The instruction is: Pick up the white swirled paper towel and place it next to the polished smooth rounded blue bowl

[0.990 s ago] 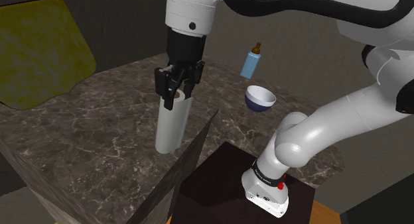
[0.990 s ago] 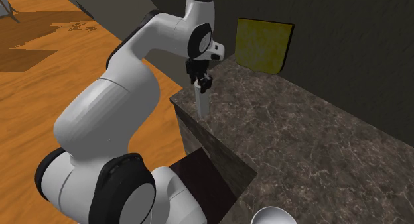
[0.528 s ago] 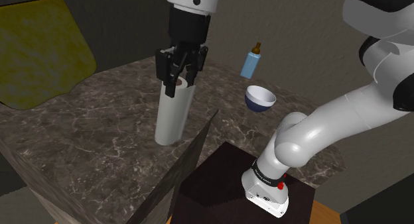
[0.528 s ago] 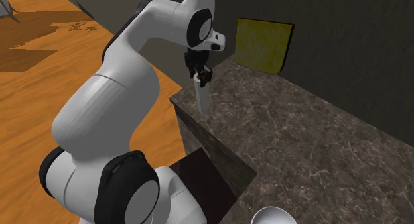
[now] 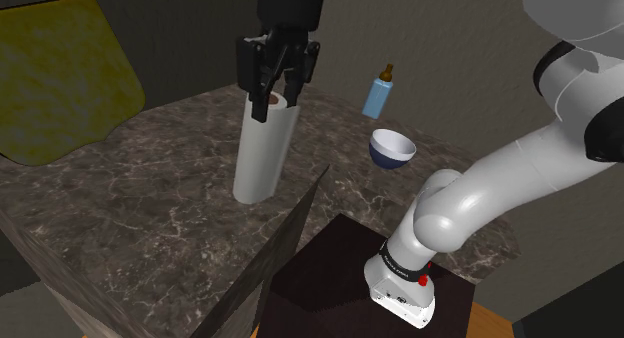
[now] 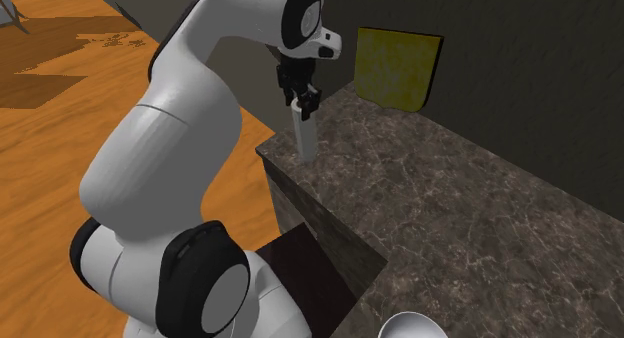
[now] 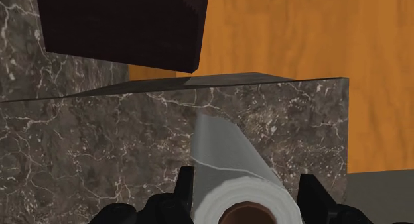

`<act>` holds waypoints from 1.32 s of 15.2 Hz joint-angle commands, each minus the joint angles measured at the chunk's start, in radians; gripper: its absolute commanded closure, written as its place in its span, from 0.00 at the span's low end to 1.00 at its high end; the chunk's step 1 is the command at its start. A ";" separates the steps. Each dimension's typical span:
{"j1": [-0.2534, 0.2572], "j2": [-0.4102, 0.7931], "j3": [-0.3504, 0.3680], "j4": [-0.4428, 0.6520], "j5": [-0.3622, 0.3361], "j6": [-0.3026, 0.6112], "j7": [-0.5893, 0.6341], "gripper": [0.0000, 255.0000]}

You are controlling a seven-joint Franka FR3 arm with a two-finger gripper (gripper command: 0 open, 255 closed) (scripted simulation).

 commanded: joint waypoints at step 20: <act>-0.018 0.205 0.046 0.493 -0.069 -0.299 0.099 1.00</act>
